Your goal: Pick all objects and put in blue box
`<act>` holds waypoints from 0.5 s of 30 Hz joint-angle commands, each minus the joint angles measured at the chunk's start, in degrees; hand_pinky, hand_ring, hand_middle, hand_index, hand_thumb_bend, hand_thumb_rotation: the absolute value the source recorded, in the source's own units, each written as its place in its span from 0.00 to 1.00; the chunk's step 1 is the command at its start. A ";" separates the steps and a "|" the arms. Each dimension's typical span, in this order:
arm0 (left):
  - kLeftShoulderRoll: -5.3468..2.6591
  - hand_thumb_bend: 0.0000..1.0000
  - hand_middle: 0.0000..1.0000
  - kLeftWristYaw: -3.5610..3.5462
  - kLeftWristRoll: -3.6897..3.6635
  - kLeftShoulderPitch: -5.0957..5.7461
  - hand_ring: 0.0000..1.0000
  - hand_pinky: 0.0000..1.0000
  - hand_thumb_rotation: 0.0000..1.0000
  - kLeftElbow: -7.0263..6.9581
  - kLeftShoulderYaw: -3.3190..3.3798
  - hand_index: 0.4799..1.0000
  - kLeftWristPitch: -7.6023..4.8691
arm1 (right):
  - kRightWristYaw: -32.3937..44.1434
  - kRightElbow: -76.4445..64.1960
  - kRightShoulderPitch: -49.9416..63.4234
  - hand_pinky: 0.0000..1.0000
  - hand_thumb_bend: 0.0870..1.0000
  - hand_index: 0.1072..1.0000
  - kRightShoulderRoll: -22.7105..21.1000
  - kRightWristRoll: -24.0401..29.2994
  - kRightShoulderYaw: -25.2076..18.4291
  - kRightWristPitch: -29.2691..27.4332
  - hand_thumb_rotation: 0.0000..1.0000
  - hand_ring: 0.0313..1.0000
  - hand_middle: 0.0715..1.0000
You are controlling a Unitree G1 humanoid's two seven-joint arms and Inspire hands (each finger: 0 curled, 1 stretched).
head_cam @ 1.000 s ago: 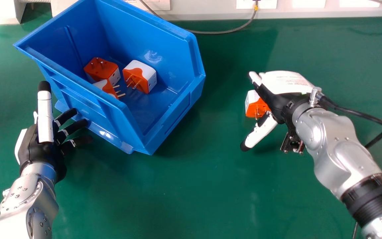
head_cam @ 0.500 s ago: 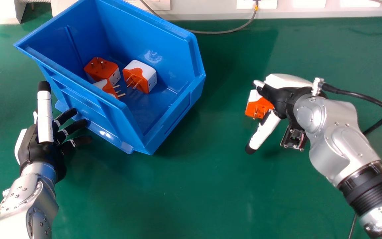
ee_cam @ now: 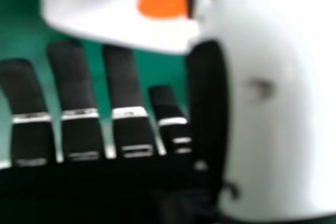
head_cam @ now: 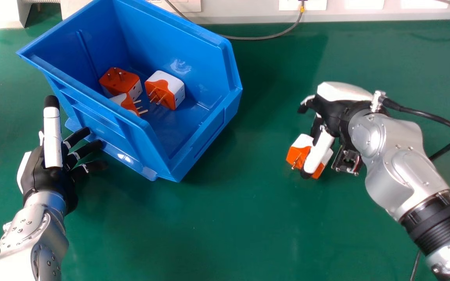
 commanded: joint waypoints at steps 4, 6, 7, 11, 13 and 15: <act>-0.05 0.87 0.83 0.33 0.37 1.21 0.72 0.63 0.93 0.67 -0.15 0.77 1.82 | -7.18 -0.47 1.24 0.33 0.63 0.61 -1.12 0.90 -1.48 -4.43 0.01 0.42 0.51; 0.02 0.87 0.83 0.34 0.39 1.22 0.72 0.63 0.93 0.66 -0.13 0.77 1.89 | -7.61 -0.37 1.31 0.32 0.60 0.58 -1.22 1.27 -1.55 -5.02 0.01 0.41 0.49; 0.02 0.87 0.83 0.35 0.41 1.18 0.72 0.63 0.93 0.71 -0.14 0.77 1.89 | -7.63 -0.36 1.29 0.32 0.60 0.58 -1.32 1.38 -1.58 -5.17 0.01 0.41 0.49; 0.11 0.87 0.83 0.21 0.45 1.10 0.72 0.63 0.93 1.03 -0.15 0.77 1.63 | -7.44 -0.92 1.18 0.31 0.57 0.55 -1.41 1.85 -1.78 -5.12 0.01 0.40 0.48; 0.19 0.87 0.83 0.13 0.42 0.96 0.72 0.63 0.93 1.31 -0.09 0.77 1.52 | -7.89 -1.50 1.44 0.31 0.55 0.53 -1.52 2.20 -1.97 -5.36 0.01 0.40 0.47; 0.15 0.87 0.83 0.21 0.38 1.00 0.72 0.63 0.93 0.94 -0.12 0.77 1.79 | -8.69 -2.36 1.93 0.30 0.54 0.51 -1.72 2.26 -2.16 -5.72 0.00 0.40 0.47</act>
